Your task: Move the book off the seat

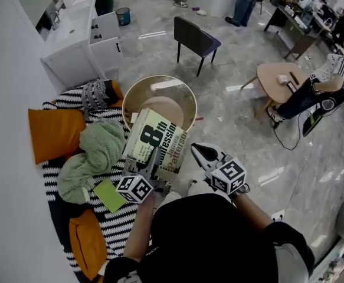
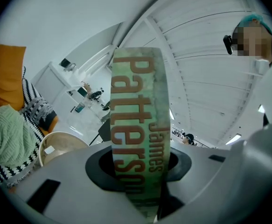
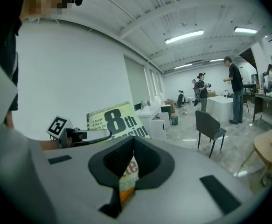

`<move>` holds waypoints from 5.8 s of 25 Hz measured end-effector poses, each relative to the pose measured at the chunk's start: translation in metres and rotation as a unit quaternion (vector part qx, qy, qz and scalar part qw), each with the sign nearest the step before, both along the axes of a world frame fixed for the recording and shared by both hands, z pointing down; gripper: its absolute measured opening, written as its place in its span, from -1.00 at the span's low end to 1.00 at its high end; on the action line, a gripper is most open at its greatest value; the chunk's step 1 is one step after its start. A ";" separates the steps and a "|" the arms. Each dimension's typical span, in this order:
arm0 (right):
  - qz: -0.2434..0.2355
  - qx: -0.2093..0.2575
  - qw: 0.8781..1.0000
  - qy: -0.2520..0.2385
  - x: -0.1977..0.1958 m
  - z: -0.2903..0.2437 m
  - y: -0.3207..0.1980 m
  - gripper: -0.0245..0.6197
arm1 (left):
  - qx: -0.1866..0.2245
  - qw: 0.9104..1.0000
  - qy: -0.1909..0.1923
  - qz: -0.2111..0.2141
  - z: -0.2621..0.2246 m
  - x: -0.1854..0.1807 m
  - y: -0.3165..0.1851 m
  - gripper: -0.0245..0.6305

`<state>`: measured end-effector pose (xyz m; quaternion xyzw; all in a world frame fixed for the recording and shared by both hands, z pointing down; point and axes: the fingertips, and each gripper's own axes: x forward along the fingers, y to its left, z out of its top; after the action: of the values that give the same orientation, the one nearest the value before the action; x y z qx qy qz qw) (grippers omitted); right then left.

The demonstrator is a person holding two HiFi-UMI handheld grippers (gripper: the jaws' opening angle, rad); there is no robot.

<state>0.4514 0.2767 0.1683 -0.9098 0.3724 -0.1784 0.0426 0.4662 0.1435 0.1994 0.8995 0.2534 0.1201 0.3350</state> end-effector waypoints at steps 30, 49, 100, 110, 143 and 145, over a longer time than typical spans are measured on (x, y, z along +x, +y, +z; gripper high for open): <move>-0.167 0.039 0.985 -0.010 0.185 0.026 0.072 -0.88 | 0.029 0.984 -0.013 -0.173 0.010 0.118 0.075 -0.43; -0.155 0.017 0.984 -0.082 0.233 0.100 0.124 -0.88 | 0.013 0.979 -0.099 -0.177 0.106 0.154 0.116 -0.43; -0.104 -0.070 0.976 -0.176 0.336 0.433 0.031 -0.88 | -0.143 0.948 -0.276 -0.067 0.551 0.319 0.069 -0.43; -0.092 -0.063 0.976 -0.187 0.337 0.441 0.020 -0.88 | -0.173 0.933 -0.309 -0.058 0.572 0.338 0.060 -0.42; -0.070 -0.061 0.974 -0.207 0.329 0.446 0.027 -0.88 | -0.041 0.909 -0.407 -0.081 0.603 0.338 0.050 0.05; -0.070 -0.060 0.974 -0.207 0.326 0.445 0.030 -0.88 | -0.022 0.904 -0.418 -0.089 0.603 0.335 0.048 0.10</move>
<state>0.7776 0.3068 0.6131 -0.8258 0.4069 -0.3872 0.0512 0.8015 0.1916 0.8026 0.7781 0.0118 0.4489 0.4392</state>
